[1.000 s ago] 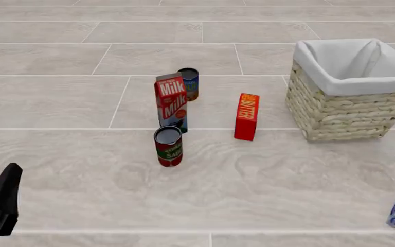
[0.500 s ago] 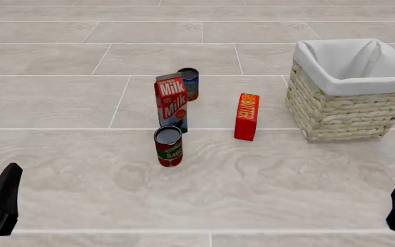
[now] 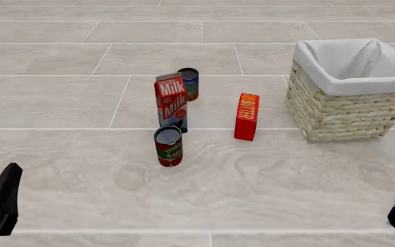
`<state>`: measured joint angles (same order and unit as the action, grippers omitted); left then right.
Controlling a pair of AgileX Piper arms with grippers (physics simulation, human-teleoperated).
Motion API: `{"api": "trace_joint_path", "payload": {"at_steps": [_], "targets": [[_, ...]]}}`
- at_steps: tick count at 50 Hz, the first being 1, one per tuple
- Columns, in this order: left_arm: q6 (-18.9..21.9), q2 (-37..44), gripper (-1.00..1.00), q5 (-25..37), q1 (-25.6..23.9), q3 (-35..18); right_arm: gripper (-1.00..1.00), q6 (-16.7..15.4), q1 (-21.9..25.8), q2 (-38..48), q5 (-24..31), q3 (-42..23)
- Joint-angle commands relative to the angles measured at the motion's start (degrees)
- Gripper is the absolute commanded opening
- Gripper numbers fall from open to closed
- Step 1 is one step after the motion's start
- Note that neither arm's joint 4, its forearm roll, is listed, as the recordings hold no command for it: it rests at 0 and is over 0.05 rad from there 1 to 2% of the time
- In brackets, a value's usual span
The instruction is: Pick the cream cheese and place it in the basket.
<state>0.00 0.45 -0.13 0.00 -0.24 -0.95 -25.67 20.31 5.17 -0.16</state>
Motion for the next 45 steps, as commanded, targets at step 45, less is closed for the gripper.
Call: {"api": "trace_joint_path", "payload": {"at_steps": [45], "targets": [[0.0,0.0,1.0,0.0,0.0,0.0,1.0,2.95,-2.03,30.64,-24.33,0.16]]}}
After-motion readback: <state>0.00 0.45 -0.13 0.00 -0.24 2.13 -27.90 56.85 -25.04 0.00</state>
